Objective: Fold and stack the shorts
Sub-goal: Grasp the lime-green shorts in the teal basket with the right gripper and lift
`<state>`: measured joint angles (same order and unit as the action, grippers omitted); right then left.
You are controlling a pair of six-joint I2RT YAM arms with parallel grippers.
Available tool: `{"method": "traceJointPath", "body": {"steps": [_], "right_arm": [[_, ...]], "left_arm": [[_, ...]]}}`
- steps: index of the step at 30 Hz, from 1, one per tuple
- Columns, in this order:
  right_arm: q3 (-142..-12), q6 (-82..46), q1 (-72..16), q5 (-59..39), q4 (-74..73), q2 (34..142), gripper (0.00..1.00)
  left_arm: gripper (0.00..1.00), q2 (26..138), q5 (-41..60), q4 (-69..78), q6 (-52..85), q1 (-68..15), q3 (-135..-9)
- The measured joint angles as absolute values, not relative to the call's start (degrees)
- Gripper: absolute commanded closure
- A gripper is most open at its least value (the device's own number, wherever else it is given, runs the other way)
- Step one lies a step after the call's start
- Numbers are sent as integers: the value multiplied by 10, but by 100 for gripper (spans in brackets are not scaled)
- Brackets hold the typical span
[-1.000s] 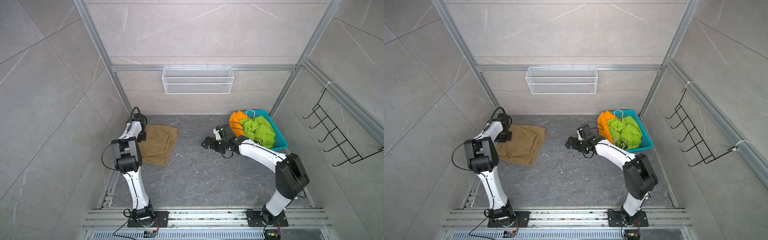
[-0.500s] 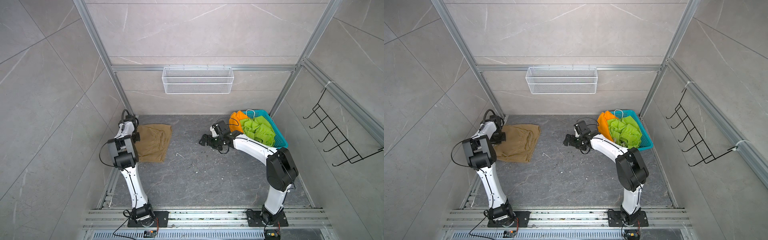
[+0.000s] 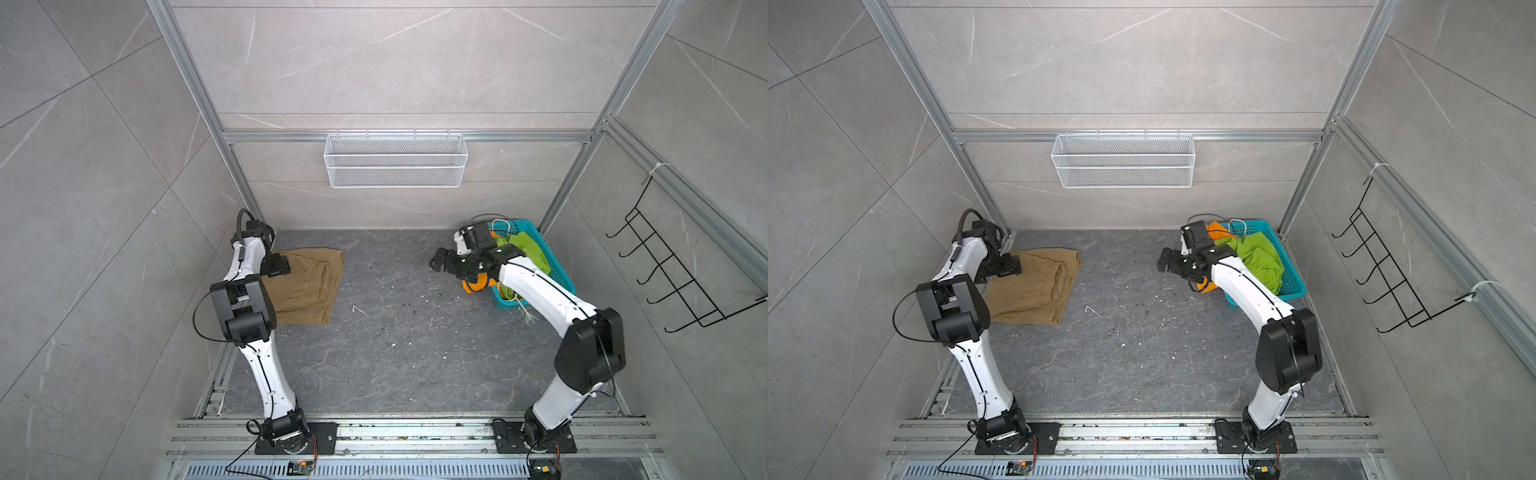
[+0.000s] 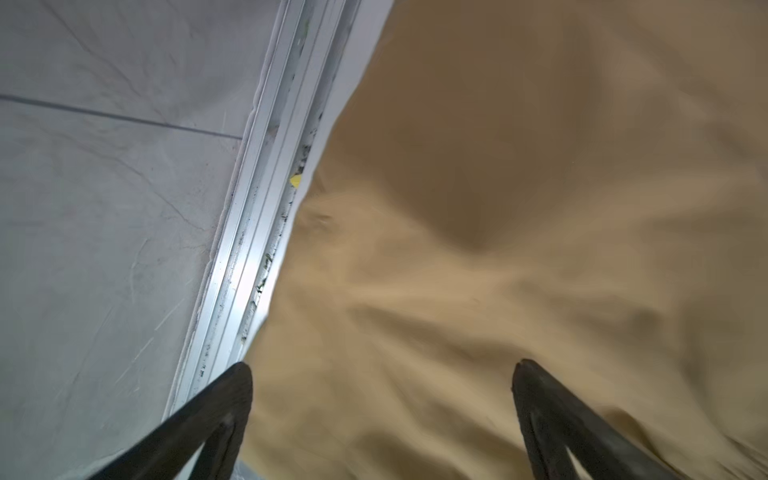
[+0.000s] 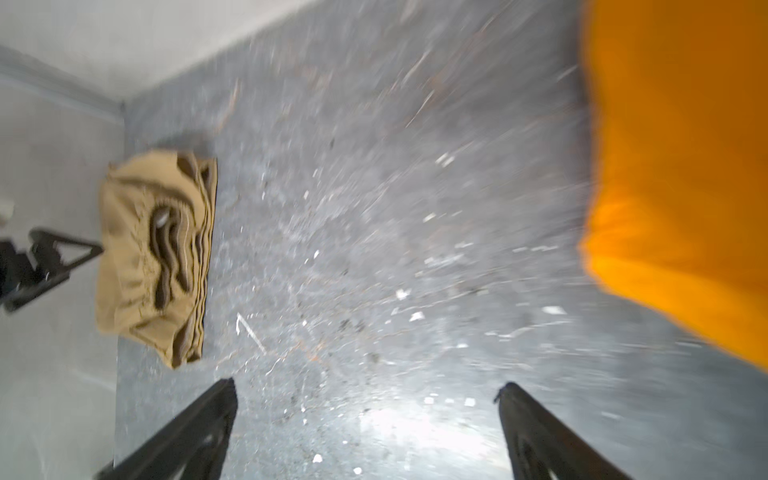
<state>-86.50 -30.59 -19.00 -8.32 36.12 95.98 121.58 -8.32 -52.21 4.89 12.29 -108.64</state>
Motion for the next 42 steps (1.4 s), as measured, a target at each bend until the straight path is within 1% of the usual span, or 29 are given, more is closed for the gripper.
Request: {"method": "traceJointPath", "body": {"steps": [1, 4, 7, 10, 13, 16, 17, 20, 21, 22, 23, 24, 26, 27, 29, 32, 36, 42], "right_arm": [[-865, -301, -172, -77, 369, 944, 0], [-865, -290, -112, -54, 391, 911, 0], [-858, -284, -52, -35, 399, 900, 0], [-832, -284, -2, -32, 399, 900, 0], [-811, -287, 28, -33, 396, 910, 0], [-799, -291, 37, -44, 386, 933, 5], [-799, -294, 37, -48, 380, 943, 8], [-795, -303, 36, -63, 357, 973, 19], [-793, -306, 36, -70, 349, 983, 24], [-791, -309, 36, -75, 342, 993, 32], [-790, -314, 36, -79, 336, 1000, 42], [-789, -313, 36, -86, 331, 1010, 57], [-790, -319, 36, -94, 320, 1020, 75], [-790, -319, 36, -98, 316, 1024, 83], [-790, -320, 36, -99, 313, 1024, 92], [-795, -320, 36, -96, 315, 1018, 100], [-827, -319, 36, -89, 340, 993, 100], [-951, -319, 36, -91, 378, 934, 100]], "left_arm": [[0, 1200, -82, -518, 49, 109, -1081], [0, 1147, -84, -494, 46, 28, -1078], [0, 1109, -90, -456, 37, -90, -1080], [0, 1098, -95, -425, 22, -203, -1088], [0, 1097, -113, -392, -1, -289, -1088], [0, 1097, -137, -359, -40, -353, -1088], [0, 1098, -146, -346, -55, -369, -1088], [0, 1103, -167, -324, -96, -402, -1089], [0, 1108, -173, -321, -109, -410, -1093], [0, 1114, -175, -318, -118, -416, -1097], [0, 1120, -175, -316, -123, -419, -1100], [0, 1127, -174, -315, -125, -421, -1103], [0, 1138, -164, -317, -125, -421, -1106], [0, 1144, -159, -320, -123, -421, -1108], [0, 1154, -148, -336, -115, -420, -1119], [0, 1163, -138, -349, -101, -420, -1138], [0, 1163, -121, -353, -80, -420, -1150], [0, 1160, -101, -358, -45, -416, -1161]]}}
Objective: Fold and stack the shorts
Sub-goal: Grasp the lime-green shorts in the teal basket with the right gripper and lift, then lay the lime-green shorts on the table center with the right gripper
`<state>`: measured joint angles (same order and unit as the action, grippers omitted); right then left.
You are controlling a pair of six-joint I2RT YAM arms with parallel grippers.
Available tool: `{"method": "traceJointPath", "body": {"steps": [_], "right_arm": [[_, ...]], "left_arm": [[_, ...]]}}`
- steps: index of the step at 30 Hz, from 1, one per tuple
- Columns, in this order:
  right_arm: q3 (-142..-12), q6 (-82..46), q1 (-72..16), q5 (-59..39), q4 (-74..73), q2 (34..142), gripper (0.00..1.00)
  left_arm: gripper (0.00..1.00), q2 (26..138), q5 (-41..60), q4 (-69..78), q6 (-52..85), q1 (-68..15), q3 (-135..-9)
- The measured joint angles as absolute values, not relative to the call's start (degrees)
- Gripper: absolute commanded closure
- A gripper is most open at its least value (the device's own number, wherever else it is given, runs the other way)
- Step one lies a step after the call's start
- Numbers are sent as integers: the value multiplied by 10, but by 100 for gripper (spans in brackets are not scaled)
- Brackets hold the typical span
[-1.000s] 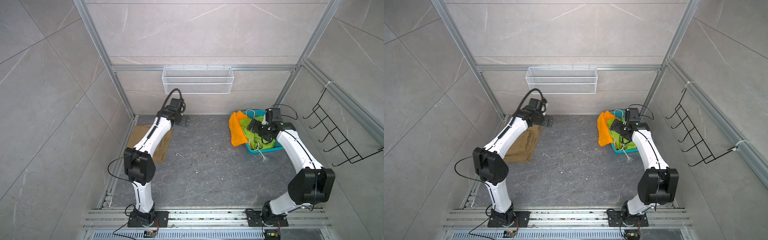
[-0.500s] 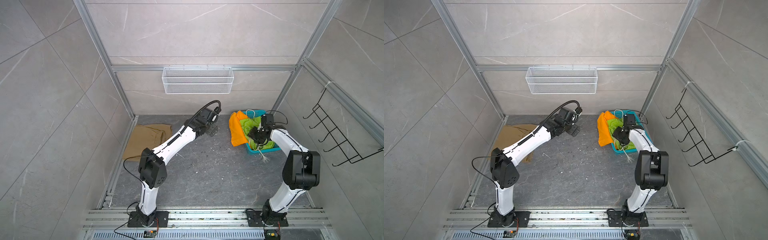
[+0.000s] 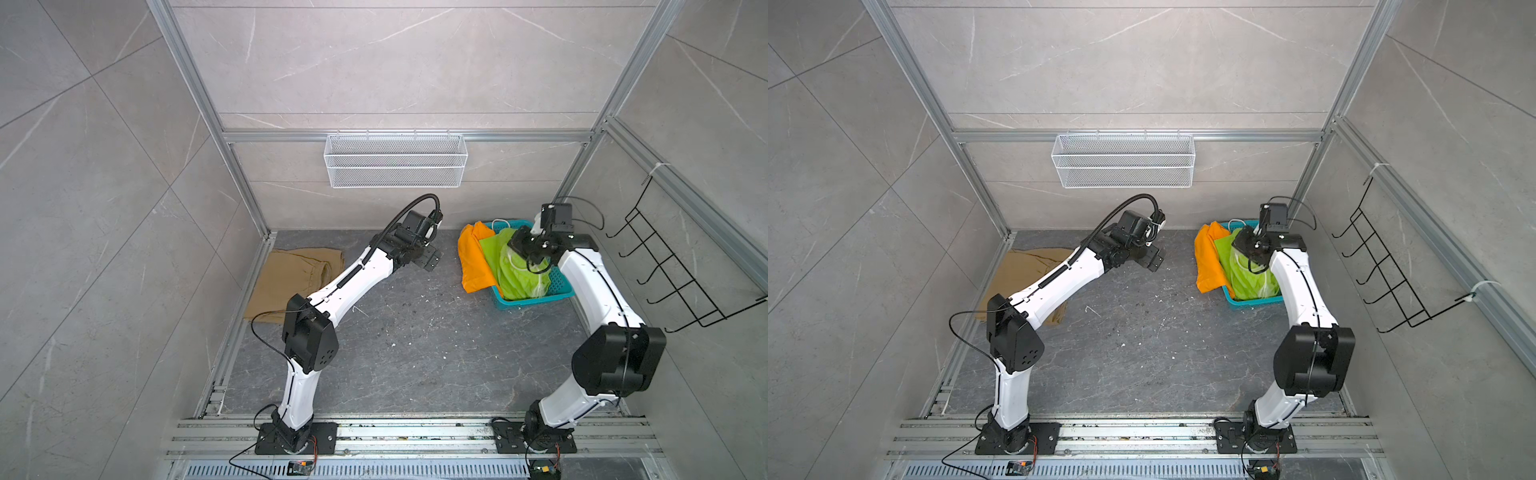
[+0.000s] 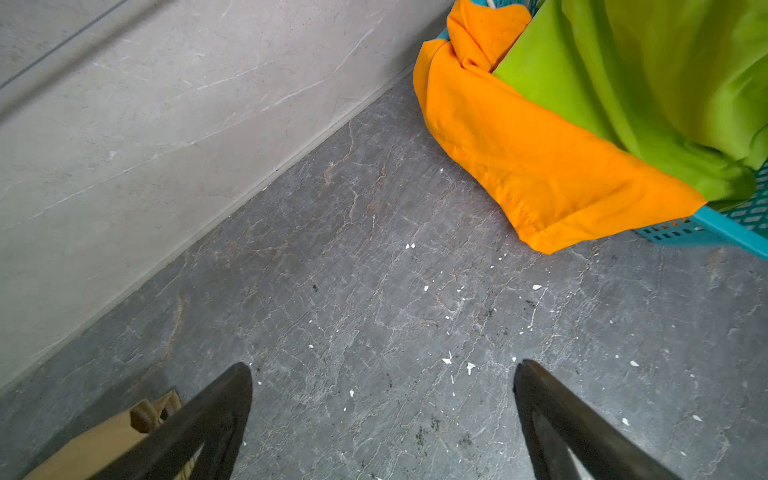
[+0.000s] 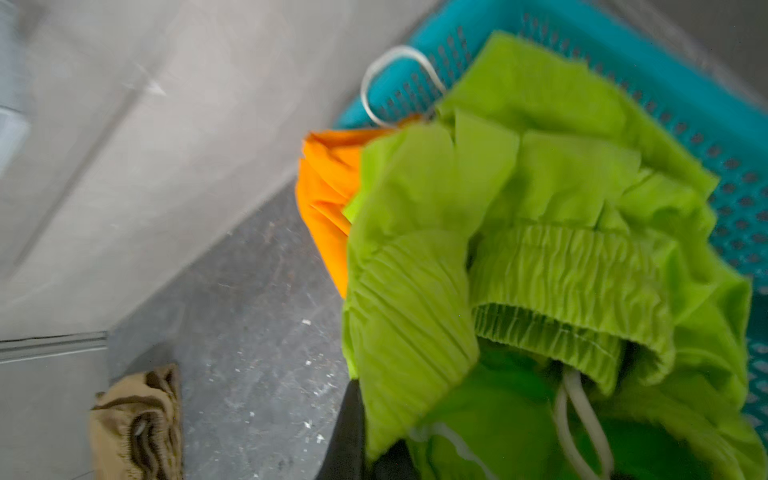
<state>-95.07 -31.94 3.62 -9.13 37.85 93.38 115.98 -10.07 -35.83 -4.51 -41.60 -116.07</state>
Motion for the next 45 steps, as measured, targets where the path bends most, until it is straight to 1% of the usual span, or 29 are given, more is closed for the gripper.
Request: {"method": "traceJointPath", "body": {"steps": [3, 5, 7, 10, 11, 12, 14, 16, 20, 21, 22, 24, 26, 29, 32, 36, 39, 43, 45], "right_arm": [[-1042, -322, 23, -99, 405, 914, 100], [-1101, -324, -16, -98, 417, 910, 100], [-1139, -328, -78, -98, 419, 910, 100], [-1148, -344, -207, -98, 404, 916, 100], [-1140, -350, -247, -99, 391, 924, 95], [-1130, -356, -280, -100, 382, 934, 86], [-1112, -373, -339, -106, 364, 981, 60], [-1098, -377, -371, -117, 353, 1038, 42], [-1023, -390, -390, -133, 347, 1122, 10], [-1011, -384, -388, -131, 356, 1125, 4], [-1002, -381, -383, -128, 368, 1125, 0], [-1000, -369, -369, -117, 381, 1110, 0], [-988, -359, -346, -104, 381, 1070, 0], [-936, -343, -298, -72, 380, 988, 0], [-899, -330, -257, -44, 387, 947, 0], [-865, -325, -252, -44, 384, 976, 0], [-849, -329, -267, -59, 375, 1028, 1], [-850, -337, -299, -77, 357, 1101, 8], [-850, -342, -314, -83, 348, 1129, 14]], "left_arm": [[0, 1142, -88, -360, -20, -407, -1151], [0, 1113, -75, -358, 8, -388, -1128], [0, 1073, -65, -352, 39, -359, -1091], [0, 1000, -54, -334, 92, -291, -1016], [0, 974, -48, -328, 111, -264, -987], [0, 955, -43, -322, 126, -242, -963], [0, 913, -37, -311, 159, -190, -909], [0, 885, -28, -308, 182, -163, -870], [0, 857, -4, -306, 208, -159, -817], [0, 855, 3, -305, 211, -161, -807], [0, 854, 13, -304, 216, -162, -797], [0, 854, 30, -301, 226, -164, -778], [0, 854, 44, -299, 236, -166, -756], [0, 854, 60, -293, 251, -171, -732], [0, 857, 66, -284, 267, -184, -720], [0, 875, 80, -265, 284, -214, -720], [0, 888, 96, -257, 301, -227, -718], [0, 888, 106, -253, 311, -227, -714], [0, 884, 106, -253, 311, -224, -712]]}}
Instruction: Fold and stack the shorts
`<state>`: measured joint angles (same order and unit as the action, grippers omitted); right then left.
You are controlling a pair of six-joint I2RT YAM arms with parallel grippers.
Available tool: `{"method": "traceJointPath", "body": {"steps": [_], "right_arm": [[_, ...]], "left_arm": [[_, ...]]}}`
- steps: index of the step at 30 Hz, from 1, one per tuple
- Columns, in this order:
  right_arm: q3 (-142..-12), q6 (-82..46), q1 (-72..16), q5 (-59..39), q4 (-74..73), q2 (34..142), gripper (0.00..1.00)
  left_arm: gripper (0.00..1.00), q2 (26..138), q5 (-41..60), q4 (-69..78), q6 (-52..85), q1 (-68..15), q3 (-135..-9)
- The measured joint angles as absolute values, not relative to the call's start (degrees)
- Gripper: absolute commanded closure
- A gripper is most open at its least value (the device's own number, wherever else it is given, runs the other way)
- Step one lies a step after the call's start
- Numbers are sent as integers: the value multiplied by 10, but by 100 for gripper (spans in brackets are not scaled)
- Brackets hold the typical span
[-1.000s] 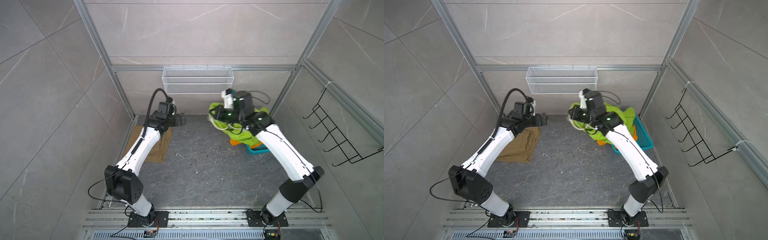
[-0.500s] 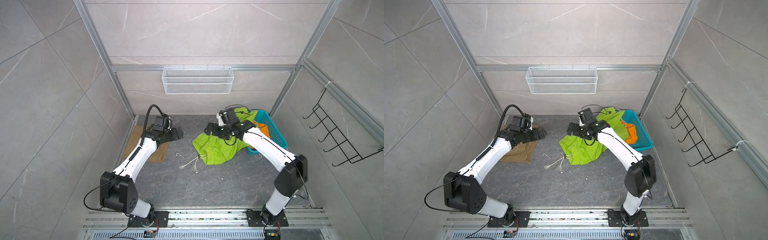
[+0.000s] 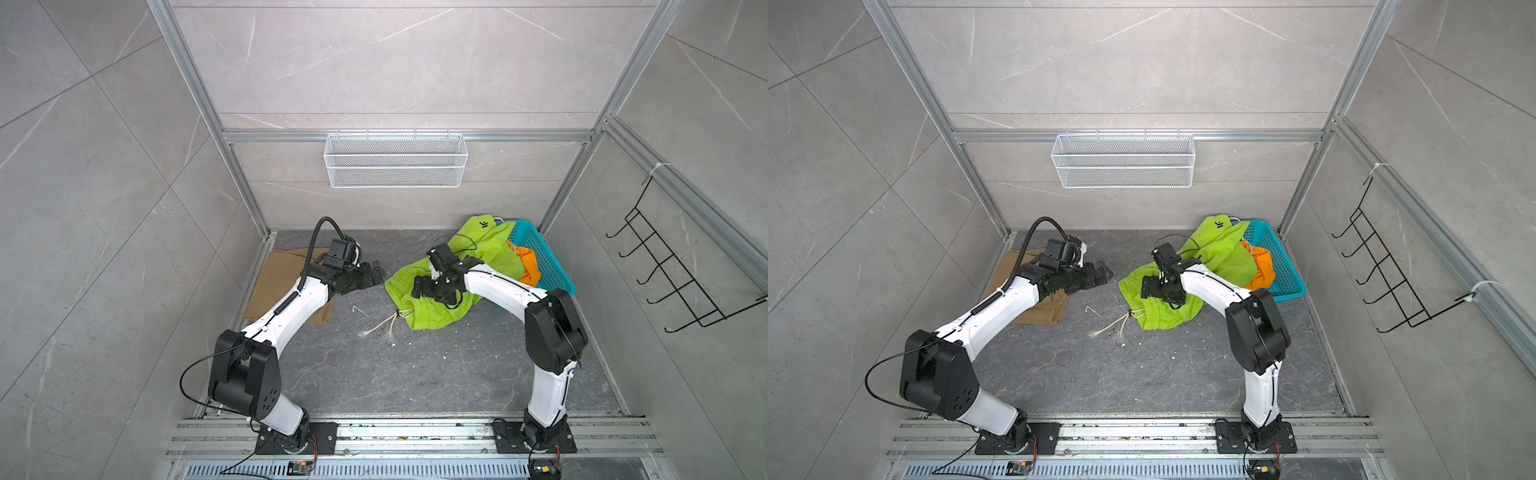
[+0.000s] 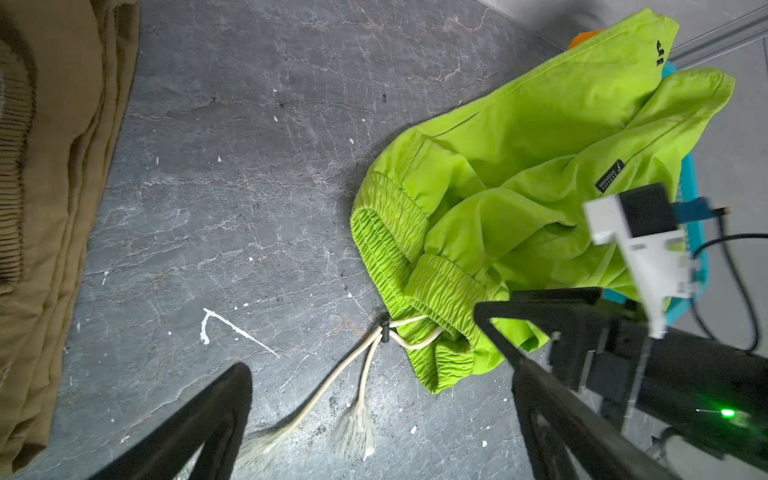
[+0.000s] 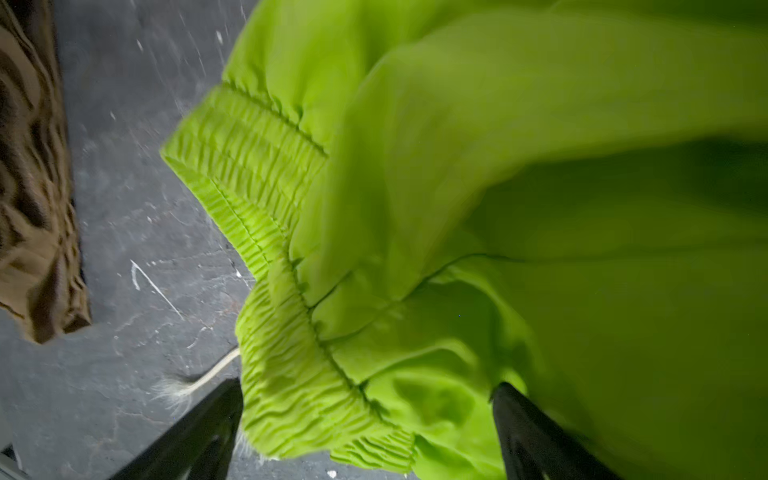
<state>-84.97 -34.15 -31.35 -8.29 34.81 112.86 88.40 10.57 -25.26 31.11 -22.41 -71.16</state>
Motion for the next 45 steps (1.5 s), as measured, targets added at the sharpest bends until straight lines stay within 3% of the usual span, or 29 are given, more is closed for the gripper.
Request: {"method": "traceJointPath", "body": {"steps": [2, 6, 8, 15, 23, 26, 28, 33, 37, 41, 45], "right_arm": [[-850, -349, -326, -84, 341, 1150, 30], [-851, -356, -338, -87, 327, 1170, 88], [-858, -363, -338, -88, 327, 1170, 100], [-978, -369, -346, -73, 359, 1170, 100], [-1354, -383, -434, -42, 405, 1216, 100], [-1435, -391, -478, -45, 408, 1258, 91], [-1427, -397, -502, -49, 410, 1284, 72], [-1241, -404, -517, -57, 410, 1302, 27], [-1090, -397, -500, -43, 404, 1282, 1], [-940, -395, -454, -36, 389, 1180, 0], [-880, -394, -372, -36, 356, 1088, 0]], "left_arm": [[0, 874, 107, -252, 312, -219, -701], [0, 852, 121, -240, 326, -194, -668], [0, 847, 130, -232, 334, -179, -655], [0, 831, 172, -223, 347, -113, -641], [0, 802, 214, -223, 347, 2, -667], [0, 787, 227, -226, 348, 47, -668], [0, 778, 232, -226, 348, 73, -667], [0, 771, 246, -223, 354, 86, -643], [0, 771, 263, -222, 364, 83, -618], [0, 771, 276, -221, 369, 81, -600], [0, 773, 284, -220, 371, 75, -586]]}}
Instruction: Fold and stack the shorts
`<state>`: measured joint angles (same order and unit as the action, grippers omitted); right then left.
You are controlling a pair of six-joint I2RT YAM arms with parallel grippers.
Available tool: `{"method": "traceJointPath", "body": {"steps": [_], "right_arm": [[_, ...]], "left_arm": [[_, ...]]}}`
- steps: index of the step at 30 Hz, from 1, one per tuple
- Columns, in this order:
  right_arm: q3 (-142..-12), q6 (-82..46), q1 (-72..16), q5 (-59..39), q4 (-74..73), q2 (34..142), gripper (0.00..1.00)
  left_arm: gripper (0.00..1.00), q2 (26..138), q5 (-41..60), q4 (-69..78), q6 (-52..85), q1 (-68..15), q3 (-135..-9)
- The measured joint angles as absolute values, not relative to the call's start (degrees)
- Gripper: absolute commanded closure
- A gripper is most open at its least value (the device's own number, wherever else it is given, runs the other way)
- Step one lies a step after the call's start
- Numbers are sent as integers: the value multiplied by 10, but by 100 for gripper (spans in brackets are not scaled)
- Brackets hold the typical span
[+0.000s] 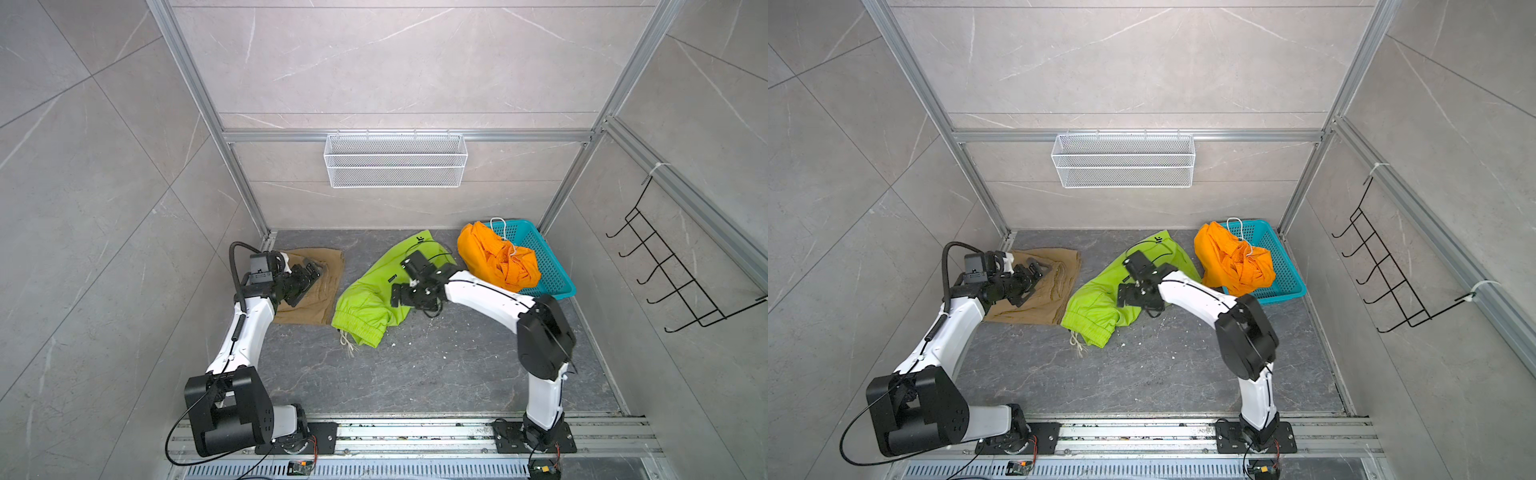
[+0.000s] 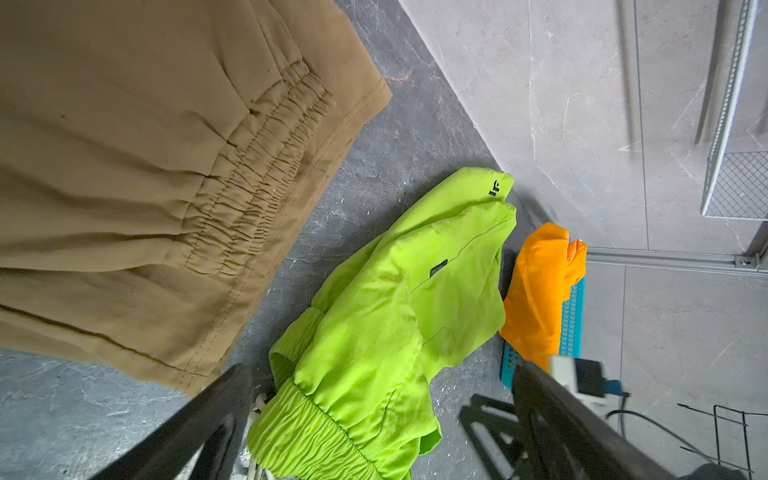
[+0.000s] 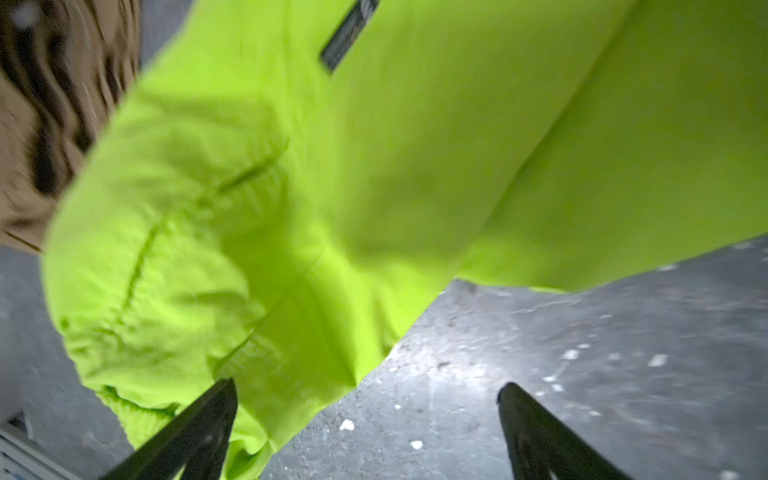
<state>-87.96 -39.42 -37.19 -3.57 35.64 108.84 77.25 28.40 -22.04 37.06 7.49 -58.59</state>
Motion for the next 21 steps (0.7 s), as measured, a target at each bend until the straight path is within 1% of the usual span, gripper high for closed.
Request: {"method": "traceJointPath", "body": {"steps": [3, 6, 8, 11, 12, 16, 18, 19, 21], "right_arm": [[-861, -394, -321, -40, 322, 1072, 0], [-859, -394, -290, -47, 308, 1089, 0], [-874, -392, -276, -52, 308, 1114, 0], [-929, -386, -260, -60, 312, 1172, 1], [-949, -384, -255, -62, 312, 1192, 2], [-1026, -378, -241, -67, 316, 1263, 15], [-1058, -378, -237, -69, 321, 1291, 23], [-1074, -378, -236, -69, 324, 1303, 29], [-1100, -379, -236, -70, 329, 1325, 48]], "left_arm": [[0, 772, 289, -222, 371, 70, -578], [0, 772, 291, -224, 370, 62, -564], [0, 772, 291, -230, 369, 55, -556], [0, 772, 291, -240, 366, 45, -546], [0, 771, 291, -242, 365, 43, -543], [0, 770, 299, -248, 364, 32, -529], [0, 770, 305, -253, 364, 29, -523], [0, 770, 308, -254, 364, 28, -519], [0, 770, 314, -257, 361, 27, -511]]}}
